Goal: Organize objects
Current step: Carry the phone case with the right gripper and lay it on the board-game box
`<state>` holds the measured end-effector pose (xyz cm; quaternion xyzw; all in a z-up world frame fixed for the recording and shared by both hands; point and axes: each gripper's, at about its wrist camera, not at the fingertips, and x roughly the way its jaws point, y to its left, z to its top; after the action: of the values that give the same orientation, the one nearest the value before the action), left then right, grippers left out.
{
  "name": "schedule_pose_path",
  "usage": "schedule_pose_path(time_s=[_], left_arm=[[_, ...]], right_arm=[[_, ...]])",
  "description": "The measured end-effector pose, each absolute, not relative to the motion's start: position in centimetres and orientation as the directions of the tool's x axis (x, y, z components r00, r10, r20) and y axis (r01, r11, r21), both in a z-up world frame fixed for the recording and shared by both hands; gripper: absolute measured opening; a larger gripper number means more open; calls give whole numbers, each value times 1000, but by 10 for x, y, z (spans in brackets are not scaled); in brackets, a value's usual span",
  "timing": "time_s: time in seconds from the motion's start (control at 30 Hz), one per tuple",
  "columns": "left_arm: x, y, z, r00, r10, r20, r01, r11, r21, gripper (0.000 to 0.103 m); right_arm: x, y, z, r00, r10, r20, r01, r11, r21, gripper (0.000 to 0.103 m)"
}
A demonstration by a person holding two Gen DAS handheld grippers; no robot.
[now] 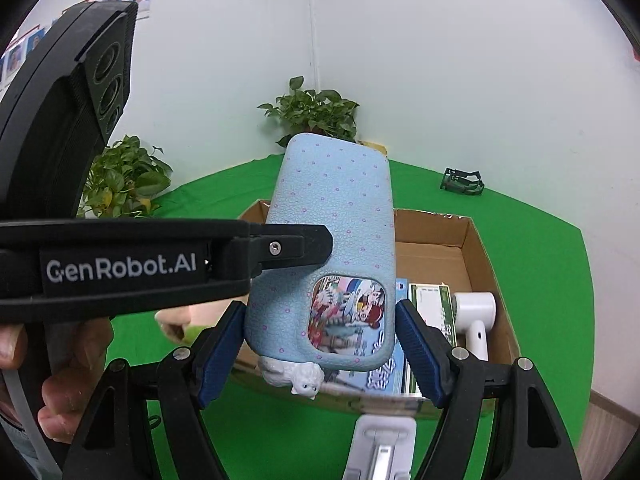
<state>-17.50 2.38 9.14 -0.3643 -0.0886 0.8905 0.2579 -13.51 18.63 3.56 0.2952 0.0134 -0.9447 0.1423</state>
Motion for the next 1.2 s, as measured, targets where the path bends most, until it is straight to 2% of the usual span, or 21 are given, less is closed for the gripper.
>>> schedule_pose_path(time_s=[0.17, 0.3, 0.67, 0.73, 0.97, 1.2], left_arm=[[-206, 25, 75, -573, 490, -657, -375, -870, -321, 27], [-235, 26, 48, -512, 474, -716, -342, -877, -336, 27], [-274, 21, -21, -344, 480, -807, -237, -876, -420, 29], [-278, 20, -30, -326, 449, -832, -214, -892, -397, 30], [-276, 18, -27, -332, 433, -838, -222, -899, -377, 34], [-250, 0, 4, -438, 363, -822, -207, -931, -301, 34]], right_arm=[[-178, 191, 29, -728, -315, -609, 285, -947, 148, 73], [-208, 201, 5, -622, -388, -680, 270, -922, 279, 73], [-258, 194, -67, -499, -325, -804, 223, -944, 243, 73], [-261, 191, -81, -478, -312, -821, 223, -947, 230, 73], [-242, 183, -102, -445, -287, -848, 195, -956, 221, 75], [-242, 181, -101, -451, -314, -836, 211, -947, 243, 76]])
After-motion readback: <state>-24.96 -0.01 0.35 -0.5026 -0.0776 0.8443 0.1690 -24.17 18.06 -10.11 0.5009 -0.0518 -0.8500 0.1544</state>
